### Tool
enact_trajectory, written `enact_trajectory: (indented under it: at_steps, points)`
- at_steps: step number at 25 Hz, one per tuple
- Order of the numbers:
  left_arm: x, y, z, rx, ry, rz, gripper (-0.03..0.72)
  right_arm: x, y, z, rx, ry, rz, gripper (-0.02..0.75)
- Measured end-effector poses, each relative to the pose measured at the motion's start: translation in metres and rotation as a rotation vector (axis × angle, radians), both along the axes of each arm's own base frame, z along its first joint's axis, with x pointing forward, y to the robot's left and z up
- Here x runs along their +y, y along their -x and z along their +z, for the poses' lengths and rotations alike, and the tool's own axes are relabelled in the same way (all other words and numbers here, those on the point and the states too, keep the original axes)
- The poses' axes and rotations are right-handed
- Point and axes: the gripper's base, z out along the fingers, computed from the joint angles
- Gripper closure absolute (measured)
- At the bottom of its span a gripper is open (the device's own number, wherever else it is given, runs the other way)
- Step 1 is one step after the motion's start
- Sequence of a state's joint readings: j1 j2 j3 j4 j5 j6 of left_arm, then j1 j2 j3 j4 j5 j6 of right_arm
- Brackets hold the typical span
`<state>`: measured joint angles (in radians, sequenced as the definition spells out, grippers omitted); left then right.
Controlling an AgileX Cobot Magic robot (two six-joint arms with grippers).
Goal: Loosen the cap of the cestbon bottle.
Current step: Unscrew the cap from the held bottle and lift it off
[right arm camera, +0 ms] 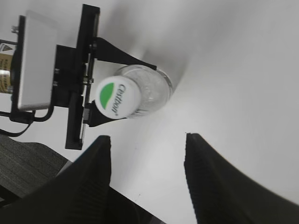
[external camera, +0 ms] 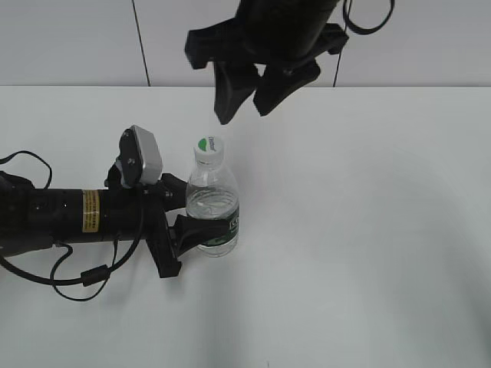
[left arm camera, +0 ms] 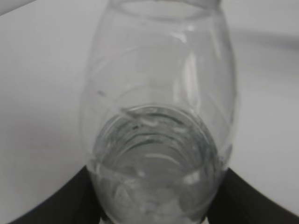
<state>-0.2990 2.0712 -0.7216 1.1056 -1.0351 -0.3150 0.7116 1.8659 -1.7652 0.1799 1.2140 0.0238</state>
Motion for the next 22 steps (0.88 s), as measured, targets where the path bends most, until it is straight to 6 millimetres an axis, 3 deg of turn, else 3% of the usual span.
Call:
enact_trajectory:
  at_steps: [9,22]
  points:
    - [0.0,0.0,0.0,-0.001,0.0,-0.001,0.316,0.04,0.005,-0.021,0.017,0.017,0.079,0.344]
    - [0.0,0.0,0.0,-0.001,0.0,-0.001,0.318,0.048,-0.009,-0.051,0.023,0.098,0.082,0.344]
